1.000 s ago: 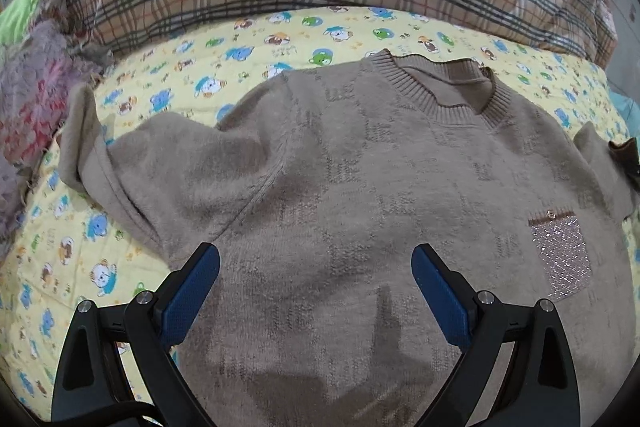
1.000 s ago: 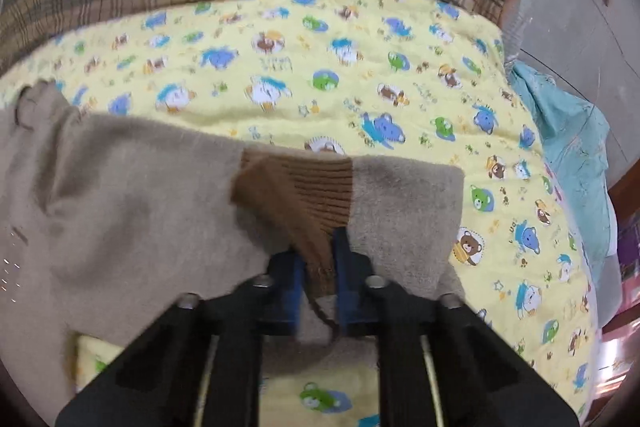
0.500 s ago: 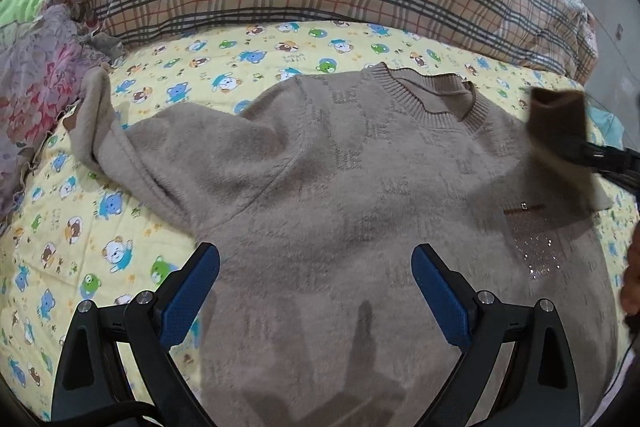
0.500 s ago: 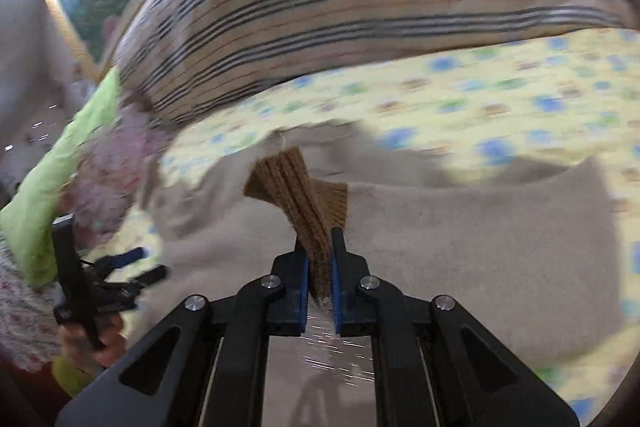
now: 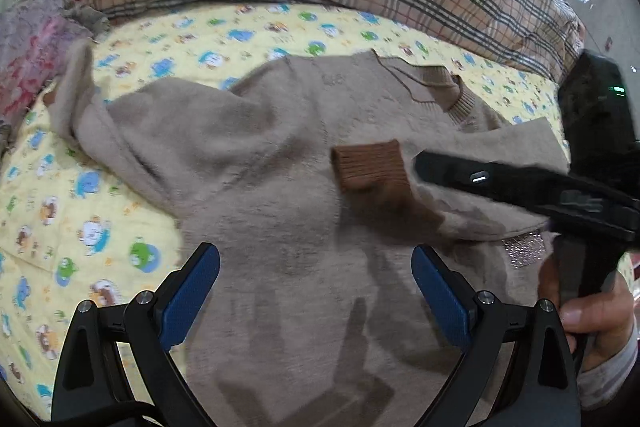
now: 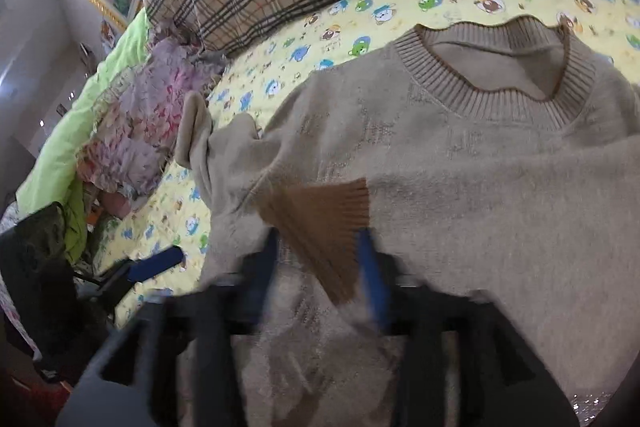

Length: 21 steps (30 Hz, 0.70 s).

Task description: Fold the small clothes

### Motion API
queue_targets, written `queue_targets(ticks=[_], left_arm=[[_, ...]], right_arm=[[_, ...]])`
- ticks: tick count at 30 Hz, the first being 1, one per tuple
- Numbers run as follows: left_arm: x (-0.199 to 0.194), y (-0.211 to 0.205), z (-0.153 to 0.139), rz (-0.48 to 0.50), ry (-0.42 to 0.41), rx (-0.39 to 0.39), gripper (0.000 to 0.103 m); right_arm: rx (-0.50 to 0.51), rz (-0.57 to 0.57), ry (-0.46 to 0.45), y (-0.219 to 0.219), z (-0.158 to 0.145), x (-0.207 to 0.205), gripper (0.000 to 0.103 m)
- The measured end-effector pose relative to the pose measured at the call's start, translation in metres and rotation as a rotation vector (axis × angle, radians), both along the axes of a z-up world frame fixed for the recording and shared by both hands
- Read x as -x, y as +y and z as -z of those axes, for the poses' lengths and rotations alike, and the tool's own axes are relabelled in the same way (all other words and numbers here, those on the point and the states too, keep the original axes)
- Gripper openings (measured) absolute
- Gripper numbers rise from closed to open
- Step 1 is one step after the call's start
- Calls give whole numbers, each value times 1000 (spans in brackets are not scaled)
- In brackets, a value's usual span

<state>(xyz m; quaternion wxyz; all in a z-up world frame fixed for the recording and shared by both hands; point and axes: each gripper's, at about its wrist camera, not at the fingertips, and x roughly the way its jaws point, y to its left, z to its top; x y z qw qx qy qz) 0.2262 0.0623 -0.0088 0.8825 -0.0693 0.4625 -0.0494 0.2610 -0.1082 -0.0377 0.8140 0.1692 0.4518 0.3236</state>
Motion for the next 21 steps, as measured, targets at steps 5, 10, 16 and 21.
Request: queue_targets(ticks=[5,10,16,21], left_arm=[[-19,-17,12,23,50,71,97],[-49,-37,25,39,106,200,97],[-78,-52,32,6,84,218,25],[-62,-58,-2,61,1,156,6]], right_arm=[[-44,108,-72,-49,-23,24,62],[-40,225,-101,-103,-34,53,62],[-39,326,-107,-150,-42,81,62],[-47,398,-142,-172,-54,90,62]])
